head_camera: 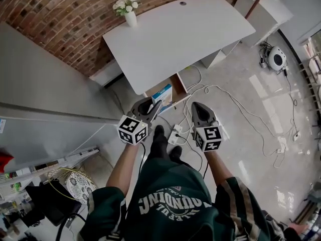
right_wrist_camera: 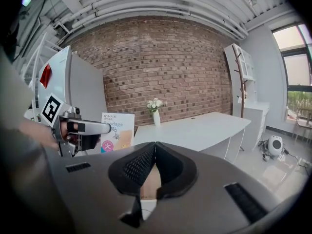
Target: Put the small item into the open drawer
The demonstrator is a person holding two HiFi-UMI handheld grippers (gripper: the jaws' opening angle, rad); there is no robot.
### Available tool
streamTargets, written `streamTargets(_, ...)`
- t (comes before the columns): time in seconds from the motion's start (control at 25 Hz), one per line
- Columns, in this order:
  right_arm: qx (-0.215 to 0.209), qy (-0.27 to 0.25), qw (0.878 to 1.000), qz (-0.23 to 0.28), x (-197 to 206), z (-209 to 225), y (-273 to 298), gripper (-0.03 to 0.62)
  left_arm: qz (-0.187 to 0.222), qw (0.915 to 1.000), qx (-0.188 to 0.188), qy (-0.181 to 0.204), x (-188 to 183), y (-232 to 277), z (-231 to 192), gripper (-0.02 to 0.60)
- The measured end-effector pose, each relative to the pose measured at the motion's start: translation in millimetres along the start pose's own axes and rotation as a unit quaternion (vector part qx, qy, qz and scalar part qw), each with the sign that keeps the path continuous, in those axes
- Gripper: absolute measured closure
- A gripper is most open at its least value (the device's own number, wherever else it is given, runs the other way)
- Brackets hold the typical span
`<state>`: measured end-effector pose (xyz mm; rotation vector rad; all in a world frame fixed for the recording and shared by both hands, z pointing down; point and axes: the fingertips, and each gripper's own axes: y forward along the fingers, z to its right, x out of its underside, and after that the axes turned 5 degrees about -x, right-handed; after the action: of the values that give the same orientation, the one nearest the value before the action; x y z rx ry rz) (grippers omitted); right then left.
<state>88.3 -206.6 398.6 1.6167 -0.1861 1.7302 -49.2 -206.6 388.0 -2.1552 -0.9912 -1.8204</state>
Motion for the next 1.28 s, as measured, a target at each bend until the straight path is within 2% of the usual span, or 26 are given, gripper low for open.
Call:
streamTargets(0.64,0.002,0.018,1.0,-0.018,16,15,36,0.569,-0.049,0.9986,0.016,-0.007,45,43,-29,0.48)
streamTargets(0.96,0.017,0.032,0.999,-0.03,39,29,63,0.569,-0.081,0.9965,0.019,-0.008,87,67,-52,0.48)
streamTargets(1.28,0.022,0.058,0.997,-0.038,61,34,90,0.569,-0.104,0.9944,0.018,0.008,134,103,-76,0.48)
